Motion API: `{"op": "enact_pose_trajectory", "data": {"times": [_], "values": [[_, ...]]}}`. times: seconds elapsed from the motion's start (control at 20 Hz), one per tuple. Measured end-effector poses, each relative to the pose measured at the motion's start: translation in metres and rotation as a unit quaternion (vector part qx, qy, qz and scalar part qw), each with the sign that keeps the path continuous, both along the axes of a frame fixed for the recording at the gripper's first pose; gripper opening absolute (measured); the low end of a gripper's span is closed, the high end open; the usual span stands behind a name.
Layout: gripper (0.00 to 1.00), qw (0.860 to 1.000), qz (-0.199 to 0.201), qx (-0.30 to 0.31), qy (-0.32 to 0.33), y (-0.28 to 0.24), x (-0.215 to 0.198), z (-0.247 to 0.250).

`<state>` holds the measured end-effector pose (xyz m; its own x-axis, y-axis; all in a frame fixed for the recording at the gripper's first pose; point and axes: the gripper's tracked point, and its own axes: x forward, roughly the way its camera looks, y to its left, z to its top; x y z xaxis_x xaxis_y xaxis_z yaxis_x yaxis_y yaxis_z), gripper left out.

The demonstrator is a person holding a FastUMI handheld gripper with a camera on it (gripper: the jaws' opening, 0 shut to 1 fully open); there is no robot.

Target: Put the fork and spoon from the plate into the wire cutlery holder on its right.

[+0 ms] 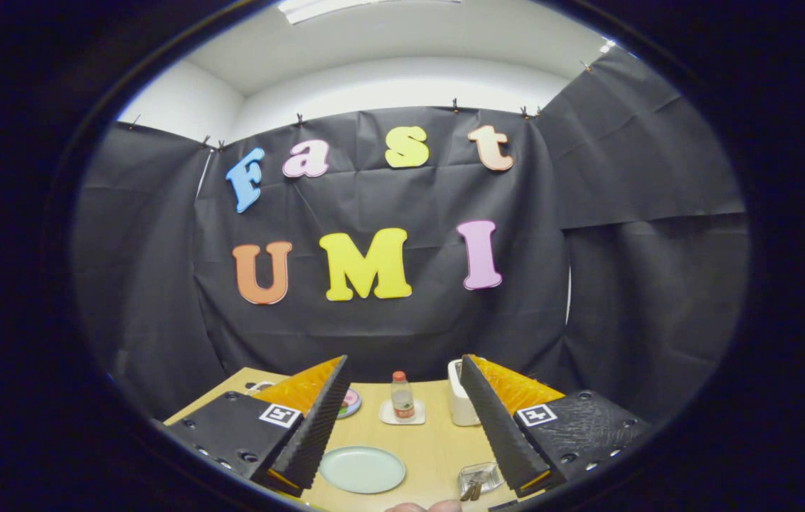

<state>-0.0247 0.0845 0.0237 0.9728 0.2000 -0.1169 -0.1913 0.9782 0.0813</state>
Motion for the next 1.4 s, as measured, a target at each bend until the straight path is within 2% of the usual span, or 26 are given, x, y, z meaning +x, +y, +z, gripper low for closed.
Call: {"op": "enact_pose_trajectory", "data": {"times": [0.7, 1.4], "values": [[0.94, 1.000, 0.021, -0.008, -0.011, 0.028, 0.003, 0.006], [0.94, 0.999, 0.017, -0.012, -0.026, 0.028, -0.002, 0.015]]}}
